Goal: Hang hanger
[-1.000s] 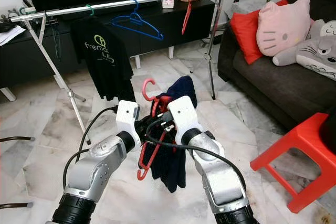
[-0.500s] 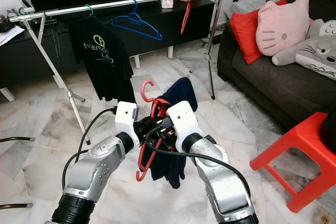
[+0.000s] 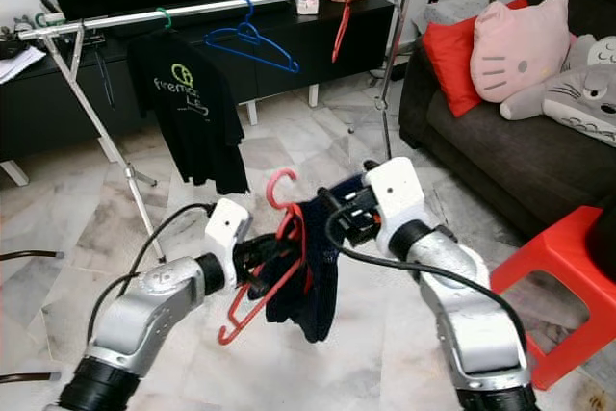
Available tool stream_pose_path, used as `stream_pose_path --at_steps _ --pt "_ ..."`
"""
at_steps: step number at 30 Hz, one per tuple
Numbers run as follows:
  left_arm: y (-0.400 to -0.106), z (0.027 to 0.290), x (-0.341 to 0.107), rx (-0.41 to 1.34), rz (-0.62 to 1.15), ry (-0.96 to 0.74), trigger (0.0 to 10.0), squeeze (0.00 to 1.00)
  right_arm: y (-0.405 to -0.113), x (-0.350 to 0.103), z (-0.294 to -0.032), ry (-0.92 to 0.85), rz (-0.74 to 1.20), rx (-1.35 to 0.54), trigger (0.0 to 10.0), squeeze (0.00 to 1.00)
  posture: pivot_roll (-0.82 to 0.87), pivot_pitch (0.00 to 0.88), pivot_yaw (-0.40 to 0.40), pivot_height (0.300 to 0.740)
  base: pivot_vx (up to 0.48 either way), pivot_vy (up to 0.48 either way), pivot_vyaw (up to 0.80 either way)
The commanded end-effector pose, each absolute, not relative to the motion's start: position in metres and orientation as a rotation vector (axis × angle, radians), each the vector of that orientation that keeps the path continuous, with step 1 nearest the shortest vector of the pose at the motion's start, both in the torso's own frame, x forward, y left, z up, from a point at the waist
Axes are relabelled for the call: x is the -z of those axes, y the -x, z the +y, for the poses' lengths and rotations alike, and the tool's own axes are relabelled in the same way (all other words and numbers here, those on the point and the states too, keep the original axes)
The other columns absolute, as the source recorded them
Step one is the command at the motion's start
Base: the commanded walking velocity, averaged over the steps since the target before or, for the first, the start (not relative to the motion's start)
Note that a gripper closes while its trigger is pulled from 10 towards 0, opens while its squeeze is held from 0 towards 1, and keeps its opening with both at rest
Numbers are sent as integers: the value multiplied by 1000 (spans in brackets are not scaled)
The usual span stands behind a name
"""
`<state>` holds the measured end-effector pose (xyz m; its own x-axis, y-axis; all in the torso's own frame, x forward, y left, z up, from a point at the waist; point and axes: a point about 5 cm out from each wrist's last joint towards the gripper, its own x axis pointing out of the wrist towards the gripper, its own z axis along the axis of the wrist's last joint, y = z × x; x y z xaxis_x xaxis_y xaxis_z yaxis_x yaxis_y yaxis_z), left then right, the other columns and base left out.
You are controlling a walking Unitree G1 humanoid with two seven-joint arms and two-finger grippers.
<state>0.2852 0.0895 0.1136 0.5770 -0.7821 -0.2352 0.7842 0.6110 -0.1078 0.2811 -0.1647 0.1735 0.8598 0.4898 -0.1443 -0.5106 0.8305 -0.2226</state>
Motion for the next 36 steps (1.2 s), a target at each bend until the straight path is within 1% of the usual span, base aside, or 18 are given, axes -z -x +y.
stream_pose_path --at_steps 1,2,3,5,10,13,14,15,16,18,19,22,23,27,30,33,36 --pt "-280 87 -125 1026 202 -28 10000 0 -278 -173 -168 273 83 -612 10000 0 -176 16 8 740 0 0 0" --pt "-277 89 -124 1075 205 -43 10000 0 -275 -171 -170 282 91 -663 10000 0 -176 16 7 740 0 0 0" --pt "-277 89 -124 1075 205 -43 10000 0 -275 -171 -170 282 91 -663 10000 0 -176 16 7 740 0 0 0" --pt "-270 91 -123 1175 223 -73 10000 0 -270 -166 -180 292 133 -746 10000 0 -182 16 4 740 0 0 0" --pt "-266 91 -122 1245 241 -80 10000 0 -263 -160 -191 313 187 -828 10000 0 -185 16 3 740 0 0 0" --pt "-261 90 -121 1319 269 -85 10000 0 -251 -155 -201 270 254 -962 10000 0 -190 20 3 740 0 0 0" --pt "-261 90 -121 1319 269 -85 10000 0 -251 -155 -201 270 254 -962 10000 0 -190 20 3 740 0 0 0" --pt "-259 90 -121 1342 278 -83 10000 0 -248 -152 -205 268 278 -998 10000 0 -190 21 3 740 0 0 0" --pt "-254 90 -120 1399 296 -88 10000 0 -240 -143 -211 273 352 -1083 10000 0 -187 23 2 740 0 0 0" --pt "-253 89 -120 1418 301 -90 10000 0 -238 -140 -212 270 376 -1110 10000 0 -187 24 1 740 0 0 0" --pt "-249 89 -122 1470 307 -93 10000 0 -230 -134 -213 265 434 -1198 10000 0 -183 27 2 740 0 0 0" --pt "-248 89 -122 1497 313 -98 10000 0 -227 -132 -213 278 449 -1243 10000 0 -182 30 3 740 0 0 0" --pt "-243 90 -122 1551 332 -133 10000 0 -228 -134 -210 293 446 -1287 10000 0 -182 31 3 740 0 0 0" --pt "-239 89 -118 1599 360 -183 10000 0 -230 -140 -205 293 431 -1356 10000 0 -179 33 8 740 0 0 0" --pt "-238 88 -118 1612 365 -187 10000 0 -232 -141 -204 299 427 -1383 10000 0 -179 33 8 740 0 0 0" --pt "-237 85 -119 1634 365 -193 10000 0 -227 -138 -198 318 446 -1473 10000 0 -176 39 4 740 0 0 0" --pt "-237 84 -119 1638 367 -196 10000 0 -224 -137 -194 310 458 -1522 10000 0 -174 42 5 740 0 0 0"
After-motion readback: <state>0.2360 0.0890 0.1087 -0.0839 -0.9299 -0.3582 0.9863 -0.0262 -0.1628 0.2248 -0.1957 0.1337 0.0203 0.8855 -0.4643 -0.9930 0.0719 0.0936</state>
